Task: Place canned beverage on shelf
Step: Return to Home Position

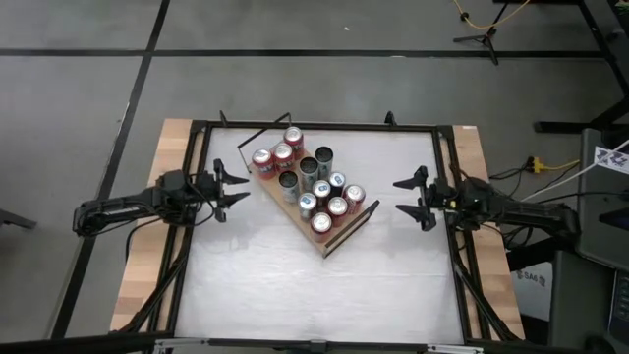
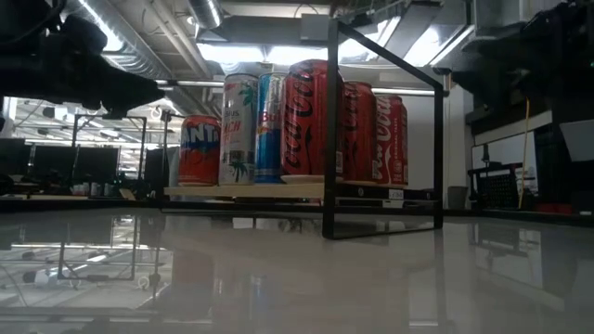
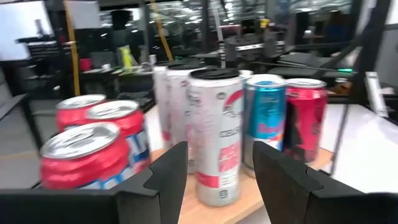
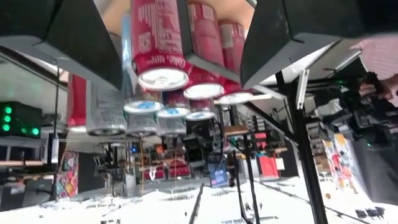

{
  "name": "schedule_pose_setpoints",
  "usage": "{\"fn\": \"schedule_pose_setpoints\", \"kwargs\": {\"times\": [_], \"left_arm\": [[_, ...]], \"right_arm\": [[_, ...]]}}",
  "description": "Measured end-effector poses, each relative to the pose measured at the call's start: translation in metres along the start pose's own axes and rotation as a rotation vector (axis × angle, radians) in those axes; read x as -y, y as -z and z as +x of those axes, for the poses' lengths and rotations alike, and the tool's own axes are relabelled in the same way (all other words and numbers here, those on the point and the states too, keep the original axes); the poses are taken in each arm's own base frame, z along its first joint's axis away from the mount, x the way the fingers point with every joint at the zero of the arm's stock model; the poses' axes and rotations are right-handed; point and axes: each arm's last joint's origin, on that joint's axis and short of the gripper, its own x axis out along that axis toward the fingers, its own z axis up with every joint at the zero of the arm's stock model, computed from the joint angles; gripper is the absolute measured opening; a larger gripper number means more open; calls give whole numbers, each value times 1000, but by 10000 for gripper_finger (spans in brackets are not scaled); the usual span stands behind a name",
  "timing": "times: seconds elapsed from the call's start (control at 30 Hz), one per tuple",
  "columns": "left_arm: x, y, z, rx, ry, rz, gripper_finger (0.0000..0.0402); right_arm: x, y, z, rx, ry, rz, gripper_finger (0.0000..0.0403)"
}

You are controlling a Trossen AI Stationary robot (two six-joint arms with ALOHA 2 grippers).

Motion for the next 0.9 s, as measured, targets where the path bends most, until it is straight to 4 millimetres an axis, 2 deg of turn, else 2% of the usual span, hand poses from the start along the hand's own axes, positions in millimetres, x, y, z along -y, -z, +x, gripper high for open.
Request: {"fn": "schedule_pose_setpoints", "kwargs": {"times": [0.17, 0.5, 0.9], "left_arm": [[-1, 1, 0, -8, -37, -6, 174], [-1, 1, 0, -9, -37, -1, 174], [-1, 1, 0, -9, -38, 1, 174]], "right_arm": [[1, 4, 0, -42, 36, -2, 317], [9, 21, -3, -201, 254, -15, 317], [9, 24, -4, -245, 255, -48, 317]]}}
